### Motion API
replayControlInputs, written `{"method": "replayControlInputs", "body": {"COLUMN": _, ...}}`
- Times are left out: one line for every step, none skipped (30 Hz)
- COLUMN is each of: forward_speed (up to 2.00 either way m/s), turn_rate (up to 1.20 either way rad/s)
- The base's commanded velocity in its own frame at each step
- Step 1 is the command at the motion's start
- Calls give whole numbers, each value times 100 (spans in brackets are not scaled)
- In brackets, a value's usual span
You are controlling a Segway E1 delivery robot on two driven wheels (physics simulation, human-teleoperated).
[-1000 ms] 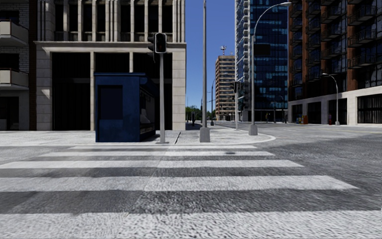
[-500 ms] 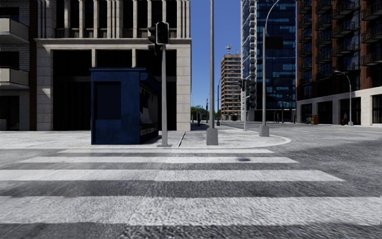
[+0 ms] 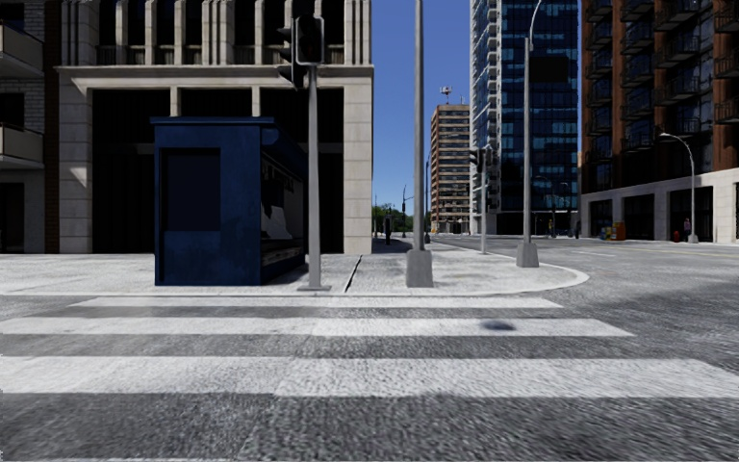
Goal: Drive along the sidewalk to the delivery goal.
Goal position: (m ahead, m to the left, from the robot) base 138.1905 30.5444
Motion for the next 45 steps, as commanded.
{"method": "replayControlInputs", "body": {"forward_speed": 139, "turn_rate": 0}}
{"method": "replayControlInputs", "body": {"forward_speed": 139, "turn_rate": 0}}
{"method": "replayControlInputs", "body": {"forward_speed": 139, "turn_rate": 0}}
{"method": "replayControlInputs", "body": {"forward_speed": 138, "turn_rate": 0}}
{"method": "replayControlInputs", "body": {"forward_speed": 138, "turn_rate": 8}}
{"method": "replayControlInputs", "body": {"forward_speed": 138, "turn_rate": 8}}
{"method": "replayControlInputs", "body": {"forward_speed": 138, "turn_rate": 15}}
{"method": "replayControlInputs", "body": {"forward_speed": 138, "turn_rate": 19}}
{"method": "replayControlInputs", "body": {"forward_speed": 137, "turn_rate": 20}}
{"method": "replayControlInputs", "body": {"forward_speed": 137, "turn_rate": 0}}
{"method": "replayControlInputs", "body": {"forward_speed": 137, "turn_rate": 0}}
{"method": "replayControlInputs", "body": {"forward_speed": 137, "turn_rate": 0}}
{"method": "replayControlInputs", "body": {"forward_speed": 137, "turn_rate": 0}}
{"method": "replayControlInputs", "body": {"forward_speed": 137, "turn_rate": 0}}
{"method": "replayControlInputs", "body": {"forward_speed": 137, "turn_rate": 0}}
{"method": "replayControlInputs", "body": {"forward_speed": 137, "turn_rate": 0}}
{"method": "replayControlInputs", "body": {"forward_speed": 138, "turn_rate": 12}}
{"method": "replayControlInputs", "body": {"forward_speed": 138, "turn_rate": 17}}
{"method": "replayControlInputs", "body": {"forward_speed": 138, "turn_rate": 17}}
{"method": "replayControlInputs", "body": {"forward_speed": 138, "turn_rate": 19}}
{"method": "replayControlInputs", "body": {"forward_speed": 137, "turn_rate": 19}}
{"method": "replayControlInputs", "body": {"forward_speed": 137, "turn_rate": 19}}
{"method": "replayControlInputs", "body": {"forward_speed": 137, "turn_rate": 19}}
{"method": "replayControlInputs", "body": {"forward_speed": 137, "turn_rate": 19}}
{"method": "replayControlInputs", "body": {"forward_speed": 137, "turn_rate": 19}}
{"method": "replayControlInputs", "body": {"forward_speed": 139, "turn_rate": 1}}
{"method": "replayControlInputs", "body": {"forward_speed": 141, "turn_rate": 0}}
{"method": "replayControlInputs", "body": {"forward_speed": 141, "turn_rate": 0}}
{"method": "replayControlInputs", "body": {"forward_speed": 141, "turn_rate": 0}}
{"method": "replayControlInputs", "body": {"forward_speed": 141, "turn_rate": 0}}
{"method": "replayControlInputs", "body": {"forward_speed": 141, "turn_rate": 0}}
{"method": "replayControlInputs", "body": {"forward_speed": 141, "turn_rate": 0}}
{"method": "replayControlInputs", "body": {"forward_speed": 141, "turn_rate": 0}}
{"method": "replayControlInputs", "body": {"forward_speed": 141, "turn_rate": 0}}
{"method": "replayControlInputs", "body": {"forward_speed": 141, "turn_rate": 0}}
{"method": "replayControlInputs", "body": {"forward_speed": 142, "turn_rate": 0}}
{"method": "replayControlInputs", "body": {"forward_speed": 144, "turn_rate": 3}}
{"method": "replayControlInputs", "body": {"forward_speed": 149, "turn_rate": 10}}
{"method": "replayControlInputs", "body": {"forward_speed": 149, "turn_rate": 10}}
{"method": "replayControlInputs", "body": {"forward_speed": 152, "turn_rate": 12}}
{"method": "replayControlInputs", "body": {"forward_speed": 152, "turn_rate": 12}}
{"method": "replayControlInputs", "body": {"forward_speed": 152, "turn_rate": 13}}
{"method": "replayControlInputs", "body": {"forward_speed": 152, "turn_rate": 13}}
{"method": "replayControlInputs", "body": {"forward_speed": 152, "turn_rate": 13}}
{"method": "replayControlInputs", "body": {"forward_speed": 152, "turn_rate": 3}}
